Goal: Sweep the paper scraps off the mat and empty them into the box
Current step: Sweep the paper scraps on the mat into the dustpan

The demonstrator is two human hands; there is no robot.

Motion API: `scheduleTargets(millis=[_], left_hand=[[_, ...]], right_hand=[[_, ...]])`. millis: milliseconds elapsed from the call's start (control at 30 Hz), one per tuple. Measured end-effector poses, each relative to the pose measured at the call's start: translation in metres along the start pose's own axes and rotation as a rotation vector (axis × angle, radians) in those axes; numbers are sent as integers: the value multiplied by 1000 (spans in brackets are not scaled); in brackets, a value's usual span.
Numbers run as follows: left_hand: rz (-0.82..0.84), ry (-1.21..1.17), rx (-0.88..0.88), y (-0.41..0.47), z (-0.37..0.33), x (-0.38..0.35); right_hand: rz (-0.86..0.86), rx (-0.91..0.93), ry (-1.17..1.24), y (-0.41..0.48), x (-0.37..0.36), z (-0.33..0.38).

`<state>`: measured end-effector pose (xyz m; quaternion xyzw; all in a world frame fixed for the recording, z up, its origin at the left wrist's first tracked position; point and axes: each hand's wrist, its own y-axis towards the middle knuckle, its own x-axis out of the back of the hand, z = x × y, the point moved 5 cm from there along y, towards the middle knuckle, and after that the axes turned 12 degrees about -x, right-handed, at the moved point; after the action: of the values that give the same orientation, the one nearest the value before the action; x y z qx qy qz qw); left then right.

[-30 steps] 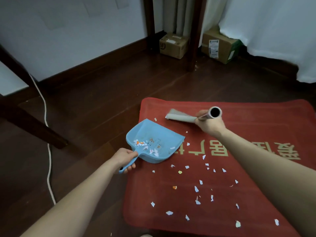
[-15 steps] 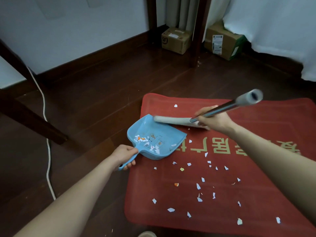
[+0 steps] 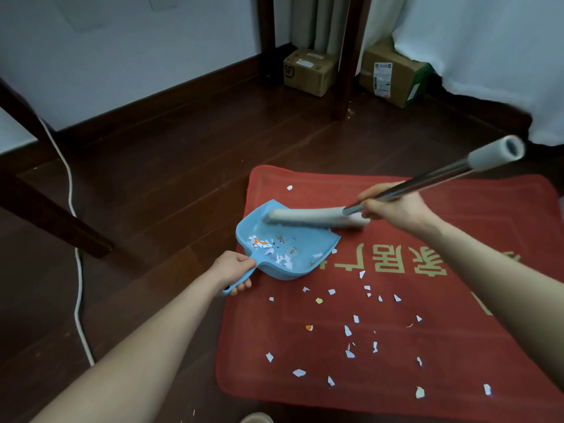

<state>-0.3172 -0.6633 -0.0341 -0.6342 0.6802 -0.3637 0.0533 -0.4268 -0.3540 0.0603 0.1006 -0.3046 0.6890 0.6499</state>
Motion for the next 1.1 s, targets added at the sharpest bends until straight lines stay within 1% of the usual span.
scheduleTargets(millis=[33,67,133,167,267,300,333,400,433,467,500,567,667,733,767,800,867,933,967,1033,1100], left_hand=[[-3,-1,0,0,1,0],[-4,0,0,-1,2,0],[-1,-6,-4,0,1,-3],[-1,-10,-6,1,0,-4],[0,-20,0,2,-1,-7],[0,-25,5,2,0,-6],[1,-32,11,2,1,-6],[7,-44,23,3,4,-7],[11,-51,24,3,5,-7],[13,-57,23,4,5,-7],[12,-62,22,4,6,-7],[10,-69,21,4,8,-8],[11,-74,29,3,9,-11],[15,-75,29,3,8,-13],[15,-74,28,2,7,-14],[16,-74,28,2,7,-14],[19,-77,30,2,7,-14],[19,-77,29,2,9,-13],[17,-73,26,1,9,-12],[5,-53,11,-1,9,-12],[-15,-35,-8,-6,7,-11]], right_hand=[[-55,-15,60,3,7,2],[-130,-13,55,9,11,0],[-266,31,-52,19,15,1],[-324,35,-52,25,13,-1],[-390,-102,31,38,-1,-6],[-373,-129,31,43,-9,-9],[-296,-130,-2,46,-18,-9],[-61,-14,-144,41,-31,0],[44,29,-178,37,-28,8],[126,43,-175,33,-20,17],[172,31,-132,30,-10,24],[141,-2,-21,26,12,35],[-44,-49,75,26,18,25],[-163,-51,45,29,6,10],[-179,-37,-12,30,-3,3],[-163,-20,-74,30,-12,-1],[-35,-8,-114,25,-25,0],[91,-13,-58,13,-22,6],[107,-11,-3,6,-14,11],[55,-21,102,-6,9,14],[-61,-55,131,-19,30,6]])
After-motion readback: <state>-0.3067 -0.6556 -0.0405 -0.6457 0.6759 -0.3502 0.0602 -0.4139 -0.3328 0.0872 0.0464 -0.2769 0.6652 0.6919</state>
